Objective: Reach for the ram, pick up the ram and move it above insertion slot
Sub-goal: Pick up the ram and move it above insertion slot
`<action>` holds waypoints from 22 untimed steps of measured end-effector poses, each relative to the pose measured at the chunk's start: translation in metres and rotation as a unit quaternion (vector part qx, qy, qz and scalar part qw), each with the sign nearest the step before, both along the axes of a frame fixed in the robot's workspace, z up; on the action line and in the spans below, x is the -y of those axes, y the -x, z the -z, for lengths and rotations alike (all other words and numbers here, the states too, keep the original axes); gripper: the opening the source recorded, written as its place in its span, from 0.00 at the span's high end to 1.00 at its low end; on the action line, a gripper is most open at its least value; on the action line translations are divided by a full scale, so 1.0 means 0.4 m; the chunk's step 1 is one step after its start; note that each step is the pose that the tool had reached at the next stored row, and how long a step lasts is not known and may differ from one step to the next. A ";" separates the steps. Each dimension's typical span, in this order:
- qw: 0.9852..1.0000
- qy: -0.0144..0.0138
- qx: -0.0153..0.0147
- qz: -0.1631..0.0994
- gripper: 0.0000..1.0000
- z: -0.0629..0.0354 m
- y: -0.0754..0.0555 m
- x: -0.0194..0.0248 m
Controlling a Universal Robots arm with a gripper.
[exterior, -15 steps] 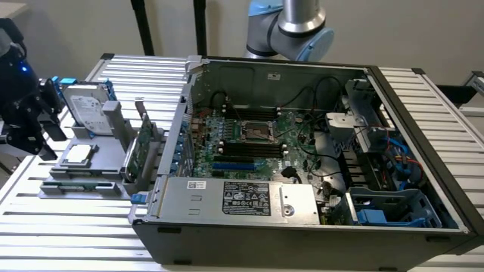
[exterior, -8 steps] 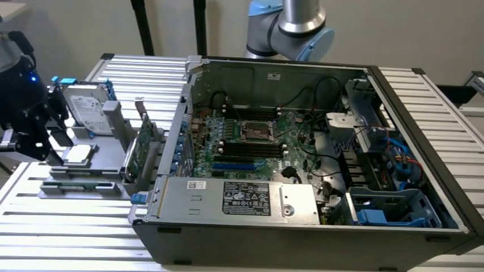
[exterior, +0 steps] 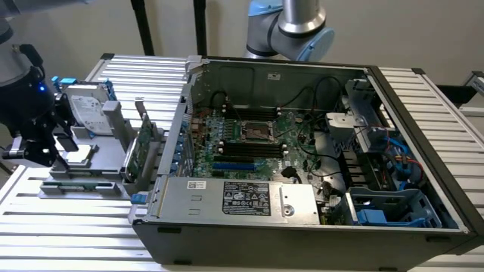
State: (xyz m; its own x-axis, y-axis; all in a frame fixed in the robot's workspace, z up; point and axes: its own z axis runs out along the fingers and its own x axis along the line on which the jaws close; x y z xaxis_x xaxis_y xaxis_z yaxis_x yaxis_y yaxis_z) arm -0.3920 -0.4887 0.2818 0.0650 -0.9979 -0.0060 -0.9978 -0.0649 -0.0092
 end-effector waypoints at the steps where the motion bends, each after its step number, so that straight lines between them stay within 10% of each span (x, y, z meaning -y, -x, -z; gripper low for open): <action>1: 1.000 0.000 0.000 0.001 0.52 0.005 0.000 0.000; 22: 1.000 0.000 0.000 0.019 0.52 0.100 0.000 0.000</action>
